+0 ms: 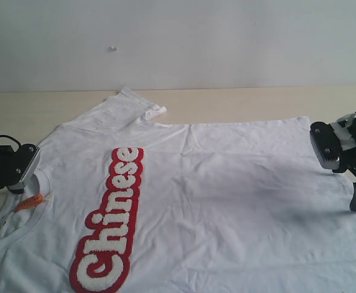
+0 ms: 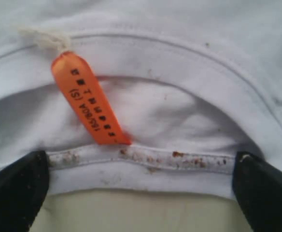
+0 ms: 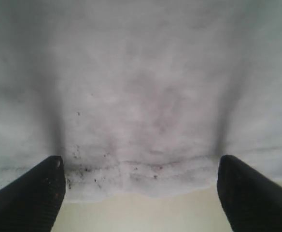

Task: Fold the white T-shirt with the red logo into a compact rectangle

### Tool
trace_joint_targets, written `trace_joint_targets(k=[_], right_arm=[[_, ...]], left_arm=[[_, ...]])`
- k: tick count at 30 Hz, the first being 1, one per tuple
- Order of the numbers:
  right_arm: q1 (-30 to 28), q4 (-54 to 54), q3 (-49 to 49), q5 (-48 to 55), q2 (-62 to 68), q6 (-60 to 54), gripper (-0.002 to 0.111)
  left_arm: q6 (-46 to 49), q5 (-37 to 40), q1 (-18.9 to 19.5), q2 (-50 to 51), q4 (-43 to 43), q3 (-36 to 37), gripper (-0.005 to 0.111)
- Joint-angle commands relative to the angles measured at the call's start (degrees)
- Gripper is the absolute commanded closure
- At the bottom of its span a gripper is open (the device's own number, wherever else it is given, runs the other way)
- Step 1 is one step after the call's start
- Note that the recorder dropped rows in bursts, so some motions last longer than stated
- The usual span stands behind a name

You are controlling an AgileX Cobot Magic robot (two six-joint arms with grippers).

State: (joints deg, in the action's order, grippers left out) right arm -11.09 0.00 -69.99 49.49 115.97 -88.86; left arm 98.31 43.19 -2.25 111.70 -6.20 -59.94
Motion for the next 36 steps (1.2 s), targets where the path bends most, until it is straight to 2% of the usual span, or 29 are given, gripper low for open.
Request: trace_joint_targets(k=[1,14,22,36], right_arm=[[-0.24,0.0,-0.19,-0.38,1.6,-0.9,0.026],[-0.24,0.33,-0.19,-5.26,2.11,-2.92,0.026],[-0.38,2.18,-4.85,4.51,2.11,-3.46,0.026],[-0.38,-1.68,-5.71,6.01,4.97,3.14,0.026]], left_arm=[[0.03,-2.47,0.0,1.64,-0.31,0.65,0.002],[0.03,-2.47,0.0,1.64,-0.31,0.65,0.002],[0.03,-2.47,0.0,1.64,-0.31,0.65,0.002],[0.03,-2.47,0.0,1.64,-0.31,0.65,0.002]])
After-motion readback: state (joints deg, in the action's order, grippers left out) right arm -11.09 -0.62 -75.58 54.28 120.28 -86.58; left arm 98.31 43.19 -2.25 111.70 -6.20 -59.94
